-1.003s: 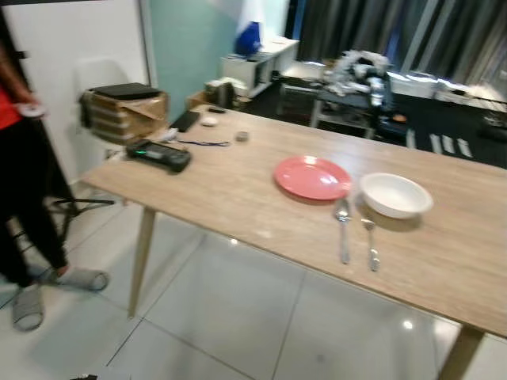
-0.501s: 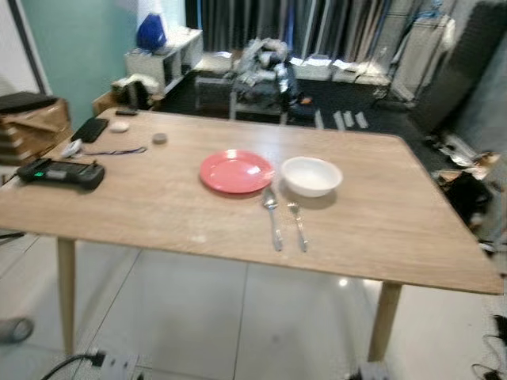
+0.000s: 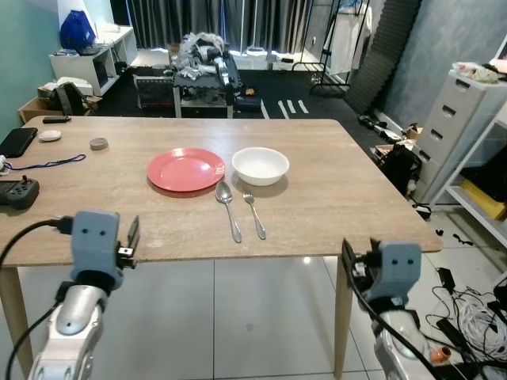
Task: Setting the table
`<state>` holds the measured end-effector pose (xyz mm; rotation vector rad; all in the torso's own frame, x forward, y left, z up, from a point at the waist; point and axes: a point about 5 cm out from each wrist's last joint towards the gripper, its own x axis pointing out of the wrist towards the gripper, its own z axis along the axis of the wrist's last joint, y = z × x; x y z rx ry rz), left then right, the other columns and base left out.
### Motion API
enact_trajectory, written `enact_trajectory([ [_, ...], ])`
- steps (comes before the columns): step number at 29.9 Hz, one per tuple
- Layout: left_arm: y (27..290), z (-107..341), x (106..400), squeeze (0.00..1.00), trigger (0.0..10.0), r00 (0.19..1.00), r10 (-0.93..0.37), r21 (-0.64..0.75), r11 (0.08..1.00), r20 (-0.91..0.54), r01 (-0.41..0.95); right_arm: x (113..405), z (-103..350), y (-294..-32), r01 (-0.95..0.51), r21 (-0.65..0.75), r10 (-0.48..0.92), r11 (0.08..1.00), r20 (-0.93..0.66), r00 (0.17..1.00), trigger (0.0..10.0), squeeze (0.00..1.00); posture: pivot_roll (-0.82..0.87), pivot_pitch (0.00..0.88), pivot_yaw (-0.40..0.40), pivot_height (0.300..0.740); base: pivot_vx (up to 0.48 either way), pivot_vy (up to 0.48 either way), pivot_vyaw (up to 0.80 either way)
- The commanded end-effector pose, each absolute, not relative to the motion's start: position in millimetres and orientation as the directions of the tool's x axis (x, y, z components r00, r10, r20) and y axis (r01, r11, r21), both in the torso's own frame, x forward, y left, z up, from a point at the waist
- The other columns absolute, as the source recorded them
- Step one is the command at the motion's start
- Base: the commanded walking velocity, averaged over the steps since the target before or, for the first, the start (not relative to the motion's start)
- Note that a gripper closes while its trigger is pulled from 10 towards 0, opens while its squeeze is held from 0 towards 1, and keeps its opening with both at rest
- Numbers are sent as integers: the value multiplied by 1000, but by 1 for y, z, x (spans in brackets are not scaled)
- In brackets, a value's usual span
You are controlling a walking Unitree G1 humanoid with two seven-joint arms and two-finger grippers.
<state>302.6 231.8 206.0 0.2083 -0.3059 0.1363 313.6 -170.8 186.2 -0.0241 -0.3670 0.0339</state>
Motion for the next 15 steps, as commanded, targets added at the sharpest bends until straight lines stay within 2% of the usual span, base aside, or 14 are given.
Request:
enact_trajectory([
  [1, 234, 207, 300, 0, 10000, 942, 115, 202, 962, 314, -184, 310, 183, -170, -39, -15, 42, 999, 337, 941, 10000, 0, 43, 142, 49, 740, 0, 0, 0],
  [2, 234, 207, 299, 0, 10000, 942, 115, 204, 961, 315, -186, 310, 183, -169, -41, -15, 43, 999, 337, 941, 10000, 0, 43, 142, 49, 740, 0, 0, 0],
  [5, 228, 207, 300, 4, 10000, 947, 145, 186, 961, 286, -203, 308, 188, -162, -60, -15, 62, 998, 334, 940, 10000, 0, 40, 141, 48, 740, 480, 0, 0],
  [15, 219, 210, 297, 4, 10000, 958, 130, 168, 970, 254, -177, 302, 192, -154, -80, -4, 78, 997, 305, 949, 10000, 0, 44, 137, 50, 740, 480, 0, 0],
])
